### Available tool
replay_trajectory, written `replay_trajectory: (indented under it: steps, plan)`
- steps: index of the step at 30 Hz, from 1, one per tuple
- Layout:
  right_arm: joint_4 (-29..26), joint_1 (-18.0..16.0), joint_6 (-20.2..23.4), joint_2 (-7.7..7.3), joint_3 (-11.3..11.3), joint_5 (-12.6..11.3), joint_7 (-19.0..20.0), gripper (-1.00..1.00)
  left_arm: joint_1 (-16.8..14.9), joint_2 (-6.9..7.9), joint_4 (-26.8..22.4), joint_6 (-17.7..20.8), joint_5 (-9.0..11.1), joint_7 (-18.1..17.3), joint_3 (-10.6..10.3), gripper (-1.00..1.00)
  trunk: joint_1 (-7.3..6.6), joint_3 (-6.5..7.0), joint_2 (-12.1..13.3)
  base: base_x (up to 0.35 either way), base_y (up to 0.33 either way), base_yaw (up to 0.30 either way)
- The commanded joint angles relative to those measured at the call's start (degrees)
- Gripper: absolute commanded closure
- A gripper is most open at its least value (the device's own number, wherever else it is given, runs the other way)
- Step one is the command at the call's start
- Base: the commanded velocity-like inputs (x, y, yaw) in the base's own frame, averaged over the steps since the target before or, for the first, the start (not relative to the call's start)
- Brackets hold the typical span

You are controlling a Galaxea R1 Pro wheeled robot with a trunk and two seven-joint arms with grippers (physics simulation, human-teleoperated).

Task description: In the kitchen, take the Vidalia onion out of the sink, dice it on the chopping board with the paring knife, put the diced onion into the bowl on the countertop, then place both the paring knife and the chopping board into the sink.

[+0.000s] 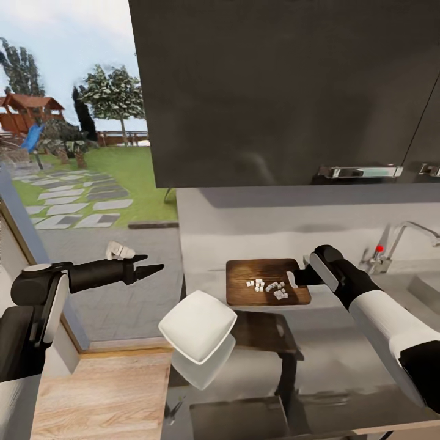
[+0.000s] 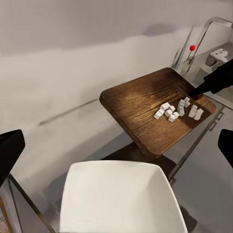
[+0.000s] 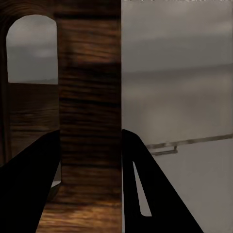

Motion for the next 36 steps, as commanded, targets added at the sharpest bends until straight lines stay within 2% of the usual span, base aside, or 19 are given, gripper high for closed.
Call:
replay_trajectory:
  steps: [1, 26, 28, 36]
  plan:
    - [-0.1, -0.1, 0.1, -0.07, 0.4, -0.7, -0.6, 1.00, -0.1, -0.01, 0.0, 0.5, 0.1, -0.2, 0.0, -1.00, 0.04, -0.14, -0.1, 0.000, 0.000, 0.091]
    - [-0.1, -0.1, 0.1, 0.09, 0.4, -0.8, -0.5, 1.00, -0.1, -0.01, 0.0, 0.5, 0.1, -0.2, 0.0, -1.00, 0.04, -0.14, -0.1, 0.000, 0.000, 0.140]
    - [-0.1, -0.1, 0.2, 0.81, 0.4, -0.7, -0.6, 1.00, -0.1, -0.01, 0.0, 0.5, 0.1, -0.2, 0.0, -1.00, 0.04, -0.14, -0.1, 0.000, 0.000, 0.145]
    - [-0.1, -0.1, 0.2, 1.39, 0.4, -0.7, -0.6, 1.00, -0.1, 0.08, 0.0, 0.5, 0.1, -0.2, 0.1, -1.00, 0.04, -0.14, -0.1, 0.000, 0.000, 0.145]
